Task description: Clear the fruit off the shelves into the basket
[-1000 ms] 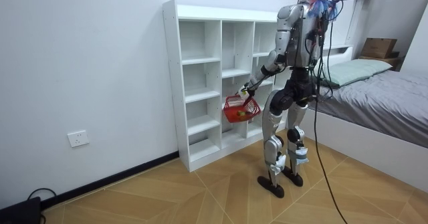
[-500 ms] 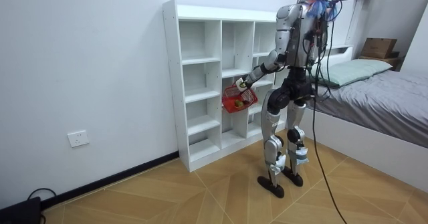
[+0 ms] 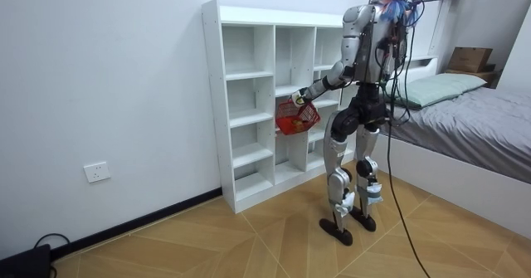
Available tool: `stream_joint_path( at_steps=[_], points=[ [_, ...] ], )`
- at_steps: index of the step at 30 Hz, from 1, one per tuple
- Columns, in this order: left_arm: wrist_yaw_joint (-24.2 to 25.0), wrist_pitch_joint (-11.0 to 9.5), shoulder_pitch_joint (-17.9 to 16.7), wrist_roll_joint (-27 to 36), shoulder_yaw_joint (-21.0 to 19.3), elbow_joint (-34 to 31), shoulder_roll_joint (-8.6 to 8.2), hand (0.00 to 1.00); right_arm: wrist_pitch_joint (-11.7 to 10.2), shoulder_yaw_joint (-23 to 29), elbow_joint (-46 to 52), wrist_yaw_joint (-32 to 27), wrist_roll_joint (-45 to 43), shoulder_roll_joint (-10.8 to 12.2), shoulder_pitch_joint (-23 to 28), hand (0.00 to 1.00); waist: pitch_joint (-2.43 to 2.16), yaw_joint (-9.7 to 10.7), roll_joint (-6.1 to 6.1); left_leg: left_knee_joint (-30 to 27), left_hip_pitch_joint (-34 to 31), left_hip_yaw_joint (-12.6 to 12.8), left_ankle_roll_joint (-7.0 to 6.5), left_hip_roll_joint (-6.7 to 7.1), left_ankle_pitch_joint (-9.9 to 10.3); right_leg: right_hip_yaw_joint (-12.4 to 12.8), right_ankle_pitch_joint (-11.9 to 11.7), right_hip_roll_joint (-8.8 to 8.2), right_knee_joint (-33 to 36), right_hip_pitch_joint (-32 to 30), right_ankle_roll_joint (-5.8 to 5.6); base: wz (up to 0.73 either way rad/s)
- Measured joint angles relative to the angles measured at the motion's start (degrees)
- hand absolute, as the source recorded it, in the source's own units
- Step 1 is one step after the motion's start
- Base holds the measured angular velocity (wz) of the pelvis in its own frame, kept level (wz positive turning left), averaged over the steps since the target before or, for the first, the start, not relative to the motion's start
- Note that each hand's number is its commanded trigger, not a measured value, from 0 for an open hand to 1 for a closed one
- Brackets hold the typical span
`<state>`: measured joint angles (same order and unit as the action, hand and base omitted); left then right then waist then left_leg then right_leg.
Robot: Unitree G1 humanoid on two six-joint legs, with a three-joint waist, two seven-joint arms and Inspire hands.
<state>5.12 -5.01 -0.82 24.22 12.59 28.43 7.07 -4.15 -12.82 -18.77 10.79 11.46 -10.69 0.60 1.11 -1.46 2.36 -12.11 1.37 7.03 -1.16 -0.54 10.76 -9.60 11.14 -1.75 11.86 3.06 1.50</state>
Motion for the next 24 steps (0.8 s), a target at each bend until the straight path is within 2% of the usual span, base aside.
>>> stream_joint_path(
  at_steps=[7, 13, 24],
  points=[
    [-0.01, -0.04, 0.0, 0.28, 0.56, -0.51, -0.25, 1.0, 0.0, -2.83, -0.03, 0.67, -0.1, 0.12, 0.03, 1.0, -0.08, -0.1, -0.35, -0.04, 0.17, -0.21, 0.0, 0.0, 0.0, 0.07, -0.22, 0.3, -0.01, 0.24, 0.02, 0.0],
    [-0.06, -0.04, 0.0, 0.24, 0.35, -0.51, -1.28, 1.0, 0.0, -2.84, -0.05, 0.6, -0.87, 1.52, 0.02, 1.0, -0.08, -0.25, -0.53, -0.05, 0.15, -0.23, -0.01, -0.08, 0.01, 0.04, -0.35, 0.49, 0.04, 0.18, 0.04, 0.0],
    [-0.1, 0.34, -0.54, -0.04, 0.45, -0.51, -1.15, 1.0, 0.01, -2.79, -0.03, 1.17, -5.01, 2.16, 0.0, 1.0, -0.14, -0.2, -0.44, -0.05, -0.19, -0.04, -0.01, -0.07, 0.0, 0.15, -0.37, 0.54, -0.06, -0.08, 0.05, 0.0]
  ],
)
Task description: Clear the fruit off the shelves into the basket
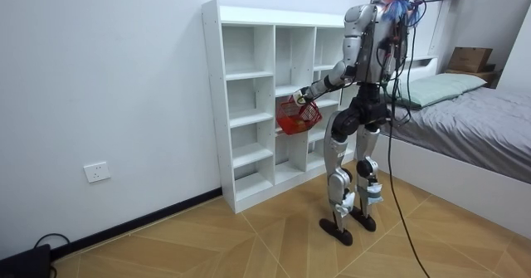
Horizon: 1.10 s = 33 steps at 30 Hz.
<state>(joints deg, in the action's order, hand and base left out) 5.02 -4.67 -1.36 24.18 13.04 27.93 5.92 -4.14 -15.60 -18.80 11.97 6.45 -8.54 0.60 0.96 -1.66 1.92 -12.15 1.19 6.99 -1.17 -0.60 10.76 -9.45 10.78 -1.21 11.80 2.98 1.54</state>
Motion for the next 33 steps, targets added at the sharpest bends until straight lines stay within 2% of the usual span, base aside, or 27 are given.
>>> stream_joint_path(
  at_steps=[8, 17, 20, 24, 30, 33],
  points=[
    [0.0, 0.08, -0.01, -0.04, 0.03, 0.0, 0.08, 1.0, 0.0, 0.03, 0.0, 0.07, -0.53, 0.13, 0.0, 1.0, -0.49, 0.05, 0.77, -0.13, 0.07, -0.01, 0.0, 0.0, -0.01, 0.09, -0.04, -0.31, 0.04, 0.09, -0.02, 0.0],
    [-0.38, 0.58, -0.2, -0.1, 0.18, 0.01, 0.07, 1.0, 0.36, 0.18, 0.0, 0.15, -2.61, 0.24, 0.0, 1.0, -0.37, 0.11, 0.75, -0.09, 0.05, -0.04, -0.01, -0.08, 0.0, 0.06, -0.2, -0.27, 0.0, 0.1, -0.02, 0.0],
    [-0.65, 0.61, -0.23, -0.1, 0.17, 0.01, 0.05, 1.0, 0.41, 0.3, 0.0, 0.17, -3.96, 0.97, 0.01, 1.0, -0.17, 0.41, 0.77, -0.12, -0.5, -0.39, -0.02, 0.02, 0.01, -0.19, -0.2, -0.28, -0.15, -0.19, -0.02, 0.03],
    [-0.92, 0.64, -0.28, -0.09, 0.14, 0.01, 0.12, 1.0, 0.37, 0.23, 0.0, 0.09, -5.05, 1.29, 0.01, 1.0, -0.16, 0.32, 0.8, -0.1, -0.86, -0.44, -0.02, 0.13, 0.01, -0.18, -0.19, -0.24, -0.28, -0.63, -0.03, 0.0],
    [-0.97, 0.63, -0.24, -0.1, 0.1, 0.01, 0.26, 1.0, -0.02, -1.2, -0.74, -1.42, -10.19, 0.99, 0.04, 1.0, -0.09, 0.02, 0.91, -0.04, -0.84, -0.01, -0.02, -0.02, 0.01, 0.02, -0.2, -0.31, -0.25, -0.79, -0.04, -0.02],
    [-0.96, 0.55, 0.21, -0.08, 0.11, -0.04, -0.34, 1.0, -0.01, -2.3, -0.93, -1.1, -14.48, 0.53, 0.53, 1.0, -0.02, 0.01, 0.97, 0.03, -0.92, -0.03, -0.02, -0.05, 0.01, -0.02, -0.2, -0.27, -0.26, -0.87, -0.04, 0.0]
  ],
)
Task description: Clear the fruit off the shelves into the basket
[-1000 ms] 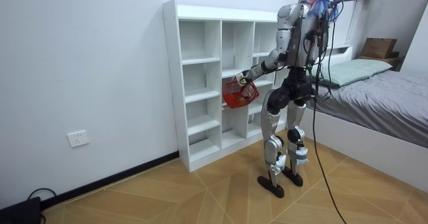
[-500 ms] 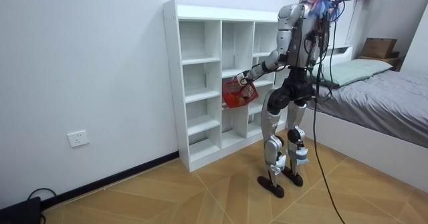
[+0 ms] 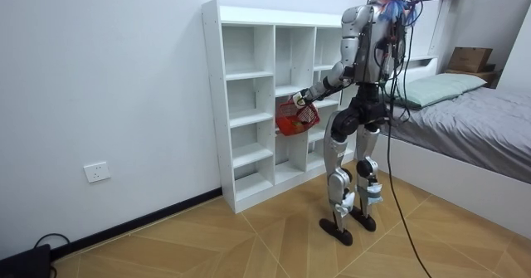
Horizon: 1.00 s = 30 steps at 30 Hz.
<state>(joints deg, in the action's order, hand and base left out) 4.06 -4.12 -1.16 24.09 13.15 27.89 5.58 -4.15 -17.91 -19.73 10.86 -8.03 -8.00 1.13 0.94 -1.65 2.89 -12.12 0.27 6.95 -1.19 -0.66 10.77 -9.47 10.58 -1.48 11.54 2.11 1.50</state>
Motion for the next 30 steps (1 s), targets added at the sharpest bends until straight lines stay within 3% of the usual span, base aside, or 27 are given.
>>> stream_joint_path(
  at_steps=[13, 30],
  points=[
    [1.44, -1.22, 0.39, 0.0, 0.03, -1.97, -0.51, 1.0, 0.0, -1.16, -0.52, 0.85, -12.73, -0.41, 1.87, 1.0, 0.05, -0.42, -0.08, 0.39, 0.13, 0.44, 0.0, 0.19, 0.0, 0.78, 0.0, 0.5, -0.2, -0.15, 0.0, -0.01],
    [1.92, -1.25, 0.39, 0.0, 0.03, -2.01, -0.5, 1.0, 0.0, -1.13, -0.53, 0.85, -13.49, -0.33, 2.44, 1.0, -0.25, -0.33, 0.31, 0.35, 0.46, 0.92, 0.0, 0.15, 0.0, 1.49, -0.01, 0.51, -0.09, -0.14, 0.01, -0.02]
  ],
)
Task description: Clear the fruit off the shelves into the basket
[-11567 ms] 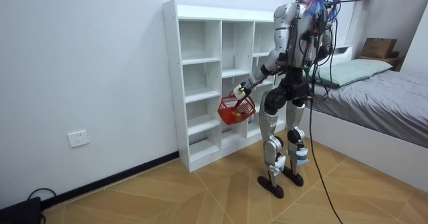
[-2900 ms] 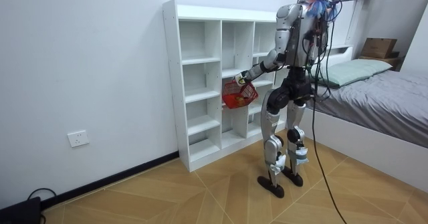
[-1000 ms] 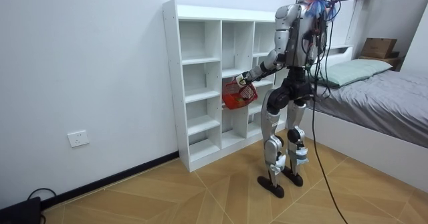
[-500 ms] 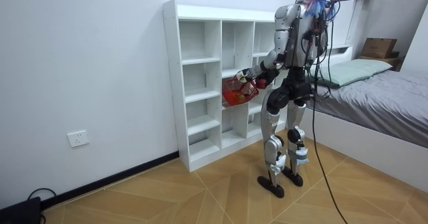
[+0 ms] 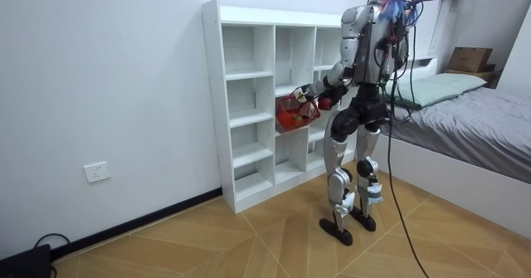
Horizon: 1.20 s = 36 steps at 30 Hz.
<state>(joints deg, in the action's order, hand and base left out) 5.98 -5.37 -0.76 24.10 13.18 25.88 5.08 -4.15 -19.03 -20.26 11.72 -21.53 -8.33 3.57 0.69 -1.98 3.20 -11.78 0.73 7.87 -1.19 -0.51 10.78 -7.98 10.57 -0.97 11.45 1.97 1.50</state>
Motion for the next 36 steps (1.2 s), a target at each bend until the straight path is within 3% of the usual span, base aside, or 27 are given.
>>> stream_joint_path(
  at_steps=[7, 15, 20, 26, 31, 36],
  points=[
    [2.02, 0.0, -0.37, 0.07, 1.34, -1.82, 0.1, 1.0, -0.13, -0.02, -2.03, -0.97, 0.72, -0.11, 0.26, 1.0, -0.05, -0.7, -0.19, 0.02, -0.11, -0.18, 0.0, -0.25, 0.0, 0.0, -0.05, -0.17, -0.35, 0.09, 0.0, 0.0],
    [3.58, 0.13, -0.47, 0.08, 1.24, -2.02, 0.13, 1.0, 0.57, 0.68, -4.14, -1.13, 8.3, -0.23, 0.31, 1.0, -0.06, -1.38, -0.79, 0.1, -0.06, -0.19, 0.0, -0.28, 0.0, -0.21, -0.08, -0.32, -0.27, 0.13, 0.0, 0.0],
    [3.76, 1.07, -0.48, 0.03, 1.31, -2.02, 0.18, 1.0, 0.81, 0.71, -4.14, -0.96, 12.45, 0.08, -0.06, 1.0, 0.43, -1.22, -1.53, 0.14, -0.07, -0.36, 0.0, -0.29, 0.0, -0.91, -0.24, -0.45, -0.23, 0.12, -0.04, 0.0],
    [3.76, 1.65, -0.71, 0.07, 2.37, -2.02, 0.14, 1.0, 2.56, 0.71, -4.09, -0.96, 15.39, 0.08, -0.7, 1.0, 0.37, -1.35, -1.43, 0.15, -0.29, -0.42, 0.0, -0.16, 0.0, -0.86, -0.24, -0.47, -0.61, 0.04, -0.04, 0.0],
    [3.75, 3.01, -0.76, 0.08, 2.82, -2.01, -0.15, 1.0, 2.91, 0.7, -4.1, -1.3, 19.02, 0.2, -2.47, 1.0, 0.35, -1.26, -1.37, 0.0, -0.43, -0.5, -0.01, -0.02, -0.01, -0.83, -0.24, -0.55, -0.81, 0.03, -0.06, 0.0],
    [3.65, 2.98, -0.75, 0.23, 2.76, -2.04, -0.07, 1.0, 2.99, 0.62, -4.19, -2.92, 22.25, 0.16, -2.46, 1.0, 0.33, -1.14, -1.35, 0.0, -0.37, -0.53, -0.01, -0.1, -0.01, -0.77, -0.24, -0.55, -0.78, 0.12, -0.06, 0.0]
  ],
)
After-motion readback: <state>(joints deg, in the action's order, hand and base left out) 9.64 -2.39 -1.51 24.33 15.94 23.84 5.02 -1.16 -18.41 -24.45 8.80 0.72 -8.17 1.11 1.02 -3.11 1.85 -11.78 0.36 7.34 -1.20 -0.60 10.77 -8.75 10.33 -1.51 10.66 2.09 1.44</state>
